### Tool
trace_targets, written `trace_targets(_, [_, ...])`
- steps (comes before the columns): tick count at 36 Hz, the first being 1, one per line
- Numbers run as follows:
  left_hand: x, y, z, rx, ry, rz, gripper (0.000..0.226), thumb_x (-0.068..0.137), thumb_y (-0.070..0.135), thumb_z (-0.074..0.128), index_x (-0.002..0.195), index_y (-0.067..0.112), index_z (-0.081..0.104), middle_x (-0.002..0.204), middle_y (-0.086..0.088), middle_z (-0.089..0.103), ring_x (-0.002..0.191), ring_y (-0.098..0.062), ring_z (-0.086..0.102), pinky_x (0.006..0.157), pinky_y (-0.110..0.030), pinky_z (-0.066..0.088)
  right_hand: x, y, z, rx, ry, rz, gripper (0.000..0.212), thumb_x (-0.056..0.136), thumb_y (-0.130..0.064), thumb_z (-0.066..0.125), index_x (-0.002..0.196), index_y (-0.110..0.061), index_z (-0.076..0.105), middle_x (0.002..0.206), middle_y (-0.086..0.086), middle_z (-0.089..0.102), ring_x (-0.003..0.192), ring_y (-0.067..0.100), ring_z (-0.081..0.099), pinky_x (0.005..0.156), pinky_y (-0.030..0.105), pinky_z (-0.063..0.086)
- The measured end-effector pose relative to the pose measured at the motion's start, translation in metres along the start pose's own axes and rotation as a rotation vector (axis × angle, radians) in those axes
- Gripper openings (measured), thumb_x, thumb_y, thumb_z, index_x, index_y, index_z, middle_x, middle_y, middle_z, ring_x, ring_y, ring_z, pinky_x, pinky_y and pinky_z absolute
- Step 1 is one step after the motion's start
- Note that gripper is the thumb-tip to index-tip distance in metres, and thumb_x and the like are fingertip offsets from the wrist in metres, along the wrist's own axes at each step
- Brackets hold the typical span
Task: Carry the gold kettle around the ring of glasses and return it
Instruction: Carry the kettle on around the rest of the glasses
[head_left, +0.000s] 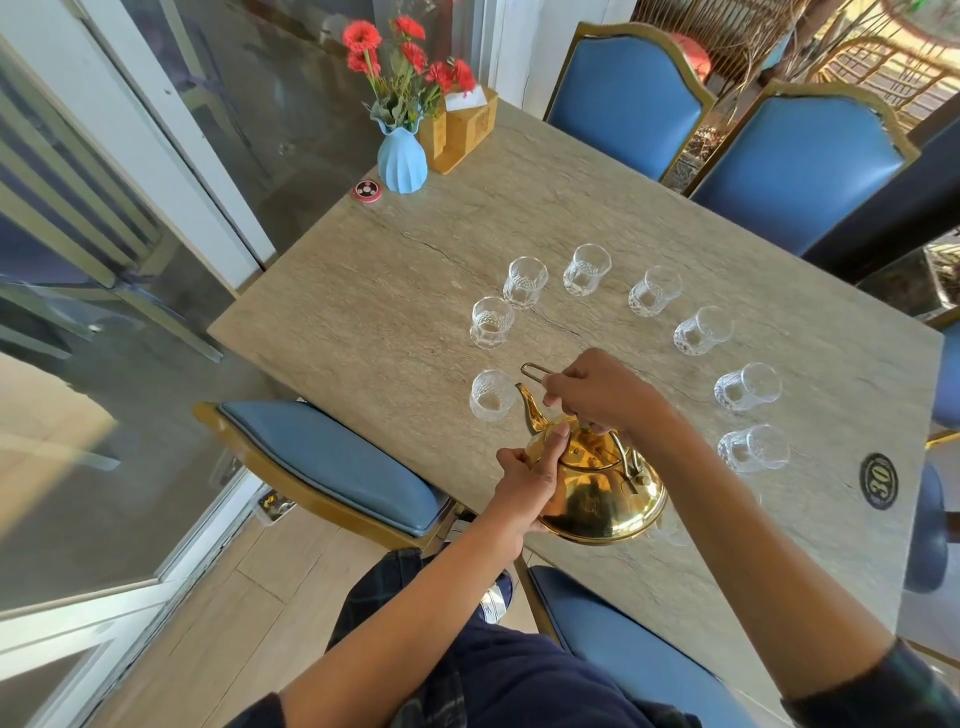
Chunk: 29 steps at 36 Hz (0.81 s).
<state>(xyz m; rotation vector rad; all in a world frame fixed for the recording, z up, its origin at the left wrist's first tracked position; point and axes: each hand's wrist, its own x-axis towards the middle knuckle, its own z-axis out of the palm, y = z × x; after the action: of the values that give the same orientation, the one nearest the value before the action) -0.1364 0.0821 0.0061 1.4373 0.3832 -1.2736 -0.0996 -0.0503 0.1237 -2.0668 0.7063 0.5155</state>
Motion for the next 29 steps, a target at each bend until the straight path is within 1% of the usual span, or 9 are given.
trace_targets(5, [0.0015, -0.0008, -0.0006, 0.0, -0.001, 0.002, 0.121, 0.044, 0.105, 0.066, 0.131, 0.028, 0.033, 0.149, -0.026, 0.055, 0.132, -0.041, 0.062, 0.103, -0.059, 0.059, 0.0007, -0.0015, 0.0, -0.019, 0.008, -0.001, 0.031, 0.095, -0.018, 0.057, 0.084, 0.004, 0.074, 0.059, 0.011, 0.054, 0.044, 0.021, 0.042, 0.043, 0.025, 0.034])
trace_targets(10, [0.0034, -0.0012, -0.0026, 0.007, 0.001, 0.008, 0.121, 0.044, 0.106, 0.065, 0.131, 0.028, 0.033, 0.135, -0.013, 0.061, 0.122, -0.03, 0.065, 0.103, -0.058, 0.059, 0.0004, -0.0015, 0.0008, -0.03, 0.017, -0.002, 0.031, 0.094, -0.02, 0.057, 0.083, 0.004, 0.075, 0.06, 0.011, 0.057, 0.046, 0.022, 0.045, 0.045, 0.027, 0.037])
trace_targets(12, [0.0046, -0.0023, -0.0025, 0.012, 0.012, 0.018, 0.119, 0.043, 0.107, 0.064, 0.127, 0.028, 0.035, 0.121, -0.008, 0.063, 0.111, -0.025, 0.066, 0.101, -0.057, 0.06, 0.0004, -0.0017, 0.0015, -0.022, 0.019, -0.001, 0.031, 0.094, -0.019, 0.057, 0.084, 0.005, 0.074, 0.057, 0.011, 0.055, 0.044, 0.021, 0.044, 0.044, 0.026, 0.036])
trace_targets(14, [0.0053, -0.0038, -0.0021, 0.016, 0.034, 0.033, 0.117, 0.04, 0.108, 0.063, 0.121, 0.028, 0.038, 0.101, -0.005, 0.059, 0.089, -0.02, 0.062, 0.1, -0.055, 0.061, 0.0002, -0.0024, 0.0016, -0.002, 0.017, 0.007, 0.03, 0.094, -0.018, 0.057, 0.084, 0.005, 0.074, 0.052, 0.007, 0.052, 0.039, 0.018, 0.04, 0.042, 0.024, 0.034])
trace_targets(16, [0.0051, -0.0039, -0.002, 0.015, 0.031, 0.036, 0.116, 0.042, 0.108, 0.063, 0.122, 0.027, 0.038, 0.095, -0.003, 0.056, 0.08, -0.017, 0.059, 0.099, -0.054, 0.062, 0.0002, -0.0035, 0.0017, -0.006, 0.015, 0.01, 0.03, 0.094, -0.017, 0.057, 0.084, 0.005, 0.074, 0.053, 0.007, 0.051, 0.039, 0.017, 0.04, 0.042, 0.024, 0.034])
trace_targets(20, [0.0026, -0.0034, -0.0022, 0.013, 0.025, 0.04, 0.121, 0.04, 0.108, 0.063, 0.125, 0.025, 0.037, 0.093, -0.002, 0.056, 0.079, -0.016, 0.059, 0.099, -0.052, 0.062, -0.0003, -0.0033, 0.0017, -0.014, 0.018, 0.008, 0.03, 0.093, -0.018, 0.057, 0.083, 0.005, 0.074, 0.055, 0.01, 0.052, 0.041, 0.019, 0.04, 0.044, 0.025, 0.035])
trace_targets(24, [0.0011, -0.0031, -0.0023, 0.016, 0.02, 0.043, 0.126, 0.034, 0.109, 0.061, 0.125, 0.025, 0.037, 0.104, -0.006, 0.06, 0.093, -0.021, 0.066, 0.099, -0.052, 0.062, -0.0003, -0.0027, 0.0021, -0.026, 0.018, 0.003, 0.031, 0.094, -0.019, 0.057, 0.083, 0.003, 0.075, 0.055, 0.009, 0.052, 0.04, 0.019, 0.04, 0.045, 0.027, 0.035])
trace_targets(27, [-0.0004, -0.0027, -0.0022, 0.011, 0.015, 0.055, 0.131, 0.03, 0.109, 0.062, 0.126, 0.024, 0.037, 0.099, -0.004, 0.059, 0.086, -0.018, 0.063, 0.101, -0.052, 0.061, -0.0006, -0.0024, 0.0024, -0.022, 0.018, 0.007, 0.03, 0.094, -0.018, 0.056, 0.083, 0.003, 0.075, 0.052, 0.007, 0.051, 0.038, 0.018, 0.04, 0.044, 0.026, 0.034])
trace_targets(29, [-0.0012, -0.0027, -0.0019, 0.017, 0.013, 0.055, 0.133, 0.028, 0.11, 0.061, 0.127, 0.024, 0.036, 0.104, -0.006, 0.061, 0.093, -0.02, 0.066, 0.101, -0.052, 0.061, -0.001, -0.0019, 0.0029, -0.02, 0.019, 0.007, 0.03, 0.094, -0.018, 0.057, 0.083, 0.004, 0.075, 0.051, 0.006, 0.05, 0.038, 0.017, 0.039, 0.044, 0.026, 0.034])
